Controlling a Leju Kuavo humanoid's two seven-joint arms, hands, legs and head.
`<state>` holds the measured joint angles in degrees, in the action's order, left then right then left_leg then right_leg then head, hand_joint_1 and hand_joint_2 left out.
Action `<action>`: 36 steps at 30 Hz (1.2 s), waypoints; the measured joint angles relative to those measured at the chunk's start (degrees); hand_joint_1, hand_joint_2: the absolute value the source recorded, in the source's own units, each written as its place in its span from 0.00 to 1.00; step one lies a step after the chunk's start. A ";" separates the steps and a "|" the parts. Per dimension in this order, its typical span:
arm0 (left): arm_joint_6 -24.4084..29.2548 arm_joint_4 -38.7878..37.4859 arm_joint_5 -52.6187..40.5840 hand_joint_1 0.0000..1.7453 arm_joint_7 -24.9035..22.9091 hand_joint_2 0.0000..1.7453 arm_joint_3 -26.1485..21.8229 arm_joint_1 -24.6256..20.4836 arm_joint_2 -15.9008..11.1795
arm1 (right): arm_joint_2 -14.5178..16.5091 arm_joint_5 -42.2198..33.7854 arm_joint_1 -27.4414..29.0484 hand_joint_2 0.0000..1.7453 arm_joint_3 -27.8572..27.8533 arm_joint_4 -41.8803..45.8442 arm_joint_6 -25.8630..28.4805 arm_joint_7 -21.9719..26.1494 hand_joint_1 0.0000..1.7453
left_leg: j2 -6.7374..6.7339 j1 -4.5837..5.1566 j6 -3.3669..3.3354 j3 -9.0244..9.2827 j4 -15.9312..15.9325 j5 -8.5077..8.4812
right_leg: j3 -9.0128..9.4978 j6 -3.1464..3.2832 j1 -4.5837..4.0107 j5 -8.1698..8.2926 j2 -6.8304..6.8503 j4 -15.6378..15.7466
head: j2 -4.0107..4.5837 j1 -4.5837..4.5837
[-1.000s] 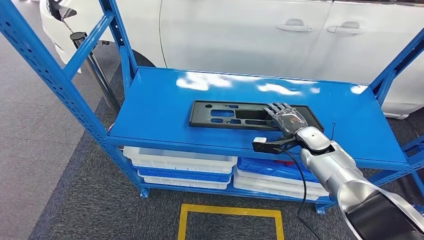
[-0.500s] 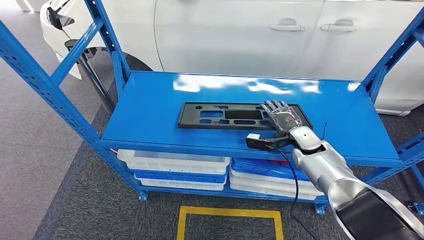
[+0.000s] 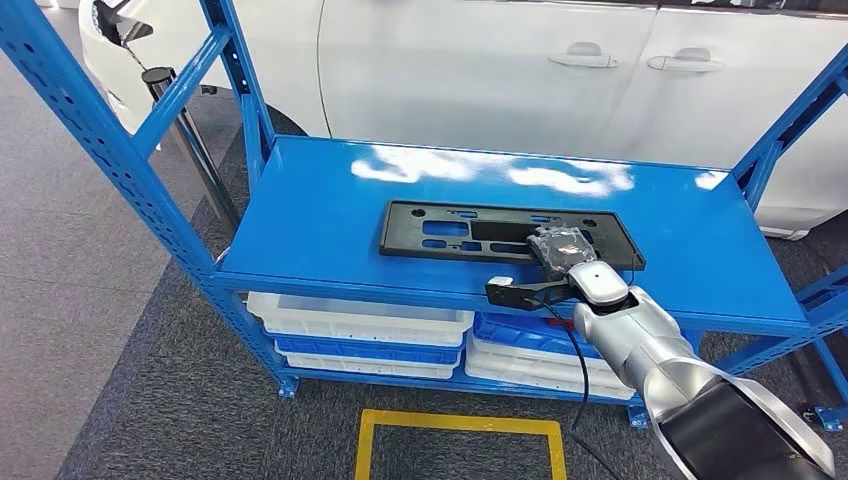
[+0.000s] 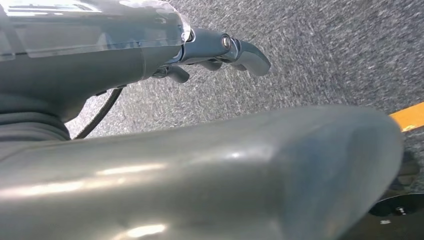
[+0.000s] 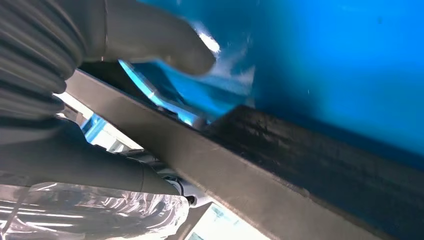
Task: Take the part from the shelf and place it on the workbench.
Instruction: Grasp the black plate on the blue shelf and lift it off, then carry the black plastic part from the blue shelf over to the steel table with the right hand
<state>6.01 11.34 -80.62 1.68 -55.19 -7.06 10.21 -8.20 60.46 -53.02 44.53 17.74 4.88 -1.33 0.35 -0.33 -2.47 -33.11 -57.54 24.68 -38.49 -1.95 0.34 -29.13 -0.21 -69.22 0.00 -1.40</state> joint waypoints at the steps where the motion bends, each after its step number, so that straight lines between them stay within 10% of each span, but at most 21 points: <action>1: 0.01 0.00 0.07 0.00 0.01 0.00 0.00 -0.04 0.01 | 0.03 0.01 -0.25 1.00 -0.02 -0.04 -0.01 0.15 1.00 | 0.02 0.06 0.02 0.12 0.01 0.01 | 2.13 0.48 -0.18 1.95 0.00 4.23 | 0.00 0.00; 4: 0.04 -0.02 0.28 0.00 0.08 0.00 0.00 -0.16 0.11 | 0.15 0.06 -0.89 1.00 -0.14 -0.08 0.16 0.77 1.00 | 0.07 0.32 0.58 0.05 -0.07 0.06 | 5.72 1.60 -0.76 4.19 0.17 11.95 | 0.00 0.00; 8: 0.09 -0.02 0.55 0.00 0.16 0.00 -0.01 -0.25 0.09 | 0.48 0.22 -0.99 1.00 -0.50 -0.09 1.18 1.78 1.00 | 0.04 0.30 1.78 -0.49 -1.34 1.08 | 6.20 2.36 -0.45 4.76 0.39 13.21 | 0.00 0.00; 13: 0.26 -0.02 0.86 0.00 0.22 0.00 -0.02 -0.01 0.02 | 0.92 0.03 -0.85 1.00 -1.54 -0.10 4.41 4.40 1.00 | -0.01 -0.38 3.01 -7.46 -16.14 7.60 | 6.14 2.71 -0.09 4.99 0.65 13.54 | 0.00 0.00; 18: 0.32 -0.03 0.92 0.00 0.28 0.00 -0.04 0.08 -0.25 | 0.89 -0.03 -2.00 1.00 -2.56 1.16 8.12 7.50 1.00 | -0.13 -0.90 3.17 -1.33 -2.59 0.37 | 5.48 1.49 0.16 4.13 0.27 11.90 | -0.01 0.00; 23: 0.38 -0.04 0.93 0.00 0.55 0.00 -0.04 0.18 -0.45 | -0.35 -0.76 -4.26 1.00 -4.09 5.21 10.16 11.22 1.00 | 0.02 -0.65 1.29 -1.42 -1.13 0.21 | 4.03 -0.10 0.41 3.17 0.16 10.28 | 0.00 0.00; 28: 0.39 -0.04 1.14 0.00 1.04 0.00 -0.06 0.10 -0.49 | -3.96 -4.04 -5.36 1.00 -6.93 15.02 7.98 14.19 1.00 | 0.21 -0.70 0.49 -1.44 -1.00 0.18 | -3.52 -0.80 0.52 -3.21 0.19 -5.02 | 0.00 0.00; 33: 0.46 -0.04 1.43 0.00 1.07 0.00 -0.04 -0.13 -0.47 | -7.34 -9.36 -5.79 1.00 -9.17 25.10 4.82 16.93 1.00 | 0.47 -0.50 1.02 -1.00 -1.08 0.72 | 1.54 0.25 0.11 5.19 0.17 8.41 | 0.00 0.00; 36: 0.51 -0.04 1.52 0.00 1.07 0.00 -0.04 -0.24 -0.44 | -9.06 -14.09 -5.53 1.00 -10.37 30.80 2.85 18.78 1.00 | 0.50 -0.33 1.78 -1.10 -0.95 0.84 | 2.59 0.90 -0.21 5.38 0.25 11.37 | 0.00 0.00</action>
<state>6.51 11.30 -79.09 2.75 -55.23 -7.30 9.76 -17.26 46.37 -58.55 34.16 48.54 7.73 17.45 0.84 -0.66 -0.69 -34.21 -58.49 25.52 -35.90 -1.05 0.13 -23.75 0.04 -57.85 0.00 -1.40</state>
